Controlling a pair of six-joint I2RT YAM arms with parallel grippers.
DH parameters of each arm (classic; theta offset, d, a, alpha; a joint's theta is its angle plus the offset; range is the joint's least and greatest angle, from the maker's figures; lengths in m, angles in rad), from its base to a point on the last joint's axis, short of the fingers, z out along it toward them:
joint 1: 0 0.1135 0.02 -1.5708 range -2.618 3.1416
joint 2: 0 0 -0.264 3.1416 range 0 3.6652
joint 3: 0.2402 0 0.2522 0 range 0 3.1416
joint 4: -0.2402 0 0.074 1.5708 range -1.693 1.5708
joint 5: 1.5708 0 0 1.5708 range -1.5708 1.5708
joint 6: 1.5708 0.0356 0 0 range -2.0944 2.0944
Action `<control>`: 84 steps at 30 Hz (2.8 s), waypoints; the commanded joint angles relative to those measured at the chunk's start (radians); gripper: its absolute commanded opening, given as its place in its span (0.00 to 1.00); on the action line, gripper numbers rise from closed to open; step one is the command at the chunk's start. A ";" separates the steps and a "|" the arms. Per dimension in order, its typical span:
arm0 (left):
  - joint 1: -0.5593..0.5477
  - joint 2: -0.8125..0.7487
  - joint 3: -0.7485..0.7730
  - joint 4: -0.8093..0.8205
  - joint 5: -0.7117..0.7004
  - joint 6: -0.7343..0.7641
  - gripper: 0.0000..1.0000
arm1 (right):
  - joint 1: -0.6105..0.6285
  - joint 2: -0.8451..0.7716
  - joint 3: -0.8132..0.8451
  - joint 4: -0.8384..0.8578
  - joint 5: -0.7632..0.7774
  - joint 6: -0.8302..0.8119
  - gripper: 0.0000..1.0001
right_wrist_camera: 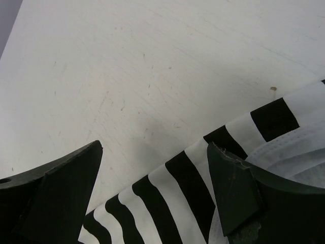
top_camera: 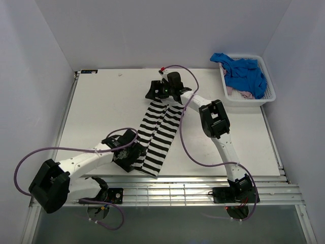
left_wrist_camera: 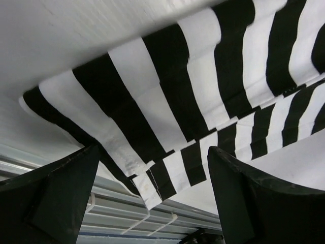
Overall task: Fold and stack the tank tops
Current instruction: Fold the tank top
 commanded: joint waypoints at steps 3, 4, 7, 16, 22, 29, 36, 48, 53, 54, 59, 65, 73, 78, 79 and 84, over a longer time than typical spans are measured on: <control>-0.118 0.101 0.125 -0.106 -0.102 -0.124 0.98 | 0.005 -0.098 0.000 -0.083 0.054 -0.058 0.90; -0.127 0.112 0.163 -0.112 -0.116 -0.115 0.98 | 0.005 -0.109 0.016 -0.126 0.052 -0.087 0.90; -0.146 0.109 0.218 -0.134 -0.176 -0.101 0.98 | 0.005 -0.165 0.064 -0.211 0.043 -0.142 0.90; -0.147 0.006 0.286 -0.181 -0.307 0.066 0.98 | 0.005 -0.506 -0.295 -0.327 0.115 -0.184 0.90; -0.146 -0.003 0.344 -0.224 -0.331 0.175 0.98 | 0.029 -0.687 -0.611 -0.354 0.135 -0.155 0.90; -0.147 0.009 0.338 -0.208 -0.359 0.190 0.98 | 0.055 -0.651 -0.740 -0.348 0.101 -0.128 0.90; -0.106 0.064 0.338 -0.180 -0.350 0.246 0.98 | 0.014 -0.523 -0.648 -0.357 0.123 -0.132 0.90; 0.040 0.090 0.240 0.033 -0.020 0.505 0.98 | -0.072 -0.261 -0.183 -0.556 -0.009 -0.388 0.90; 0.040 0.049 0.168 0.055 0.028 0.523 0.98 | -0.070 -0.387 -0.147 -0.579 -0.021 -0.403 0.90; 0.040 0.038 0.157 0.055 0.026 0.520 0.98 | -0.067 -0.428 -0.217 -0.572 -0.035 -0.400 0.90; 0.049 0.035 0.097 0.062 -0.006 0.513 0.98 | -0.050 -0.769 -0.671 -0.294 -0.044 -0.241 0.90; 0.081 0.034 0.041 0.105 -0.011 0.531 0.98 | 0.015 -1.021 -1.074 -0.249 0.038 -0.149 0.90; 0.098 0.052 -0.026 0.193 0.043 0.560 0.80 | 0.130 -1.176 -1.319 -0.262 0.092 0.026 0.90; 0.098 0.063 -0.062 0.245 0.094 0.588 0.60 | 0.170 -1.216 -1.398 -0.240 0.085 0.117 0.91; 0.098 0.066 -0.067 0.259 0.119 0.589 0.54 | 0.183 -1.215 -1.402 -0.239 0.080 0.126 0.91; 0.098 0.110 -0.061 0.253 0.121 0.588 0.27 | 0.209 -1.186 -1.427 -0.230 0.065 0.195 0.94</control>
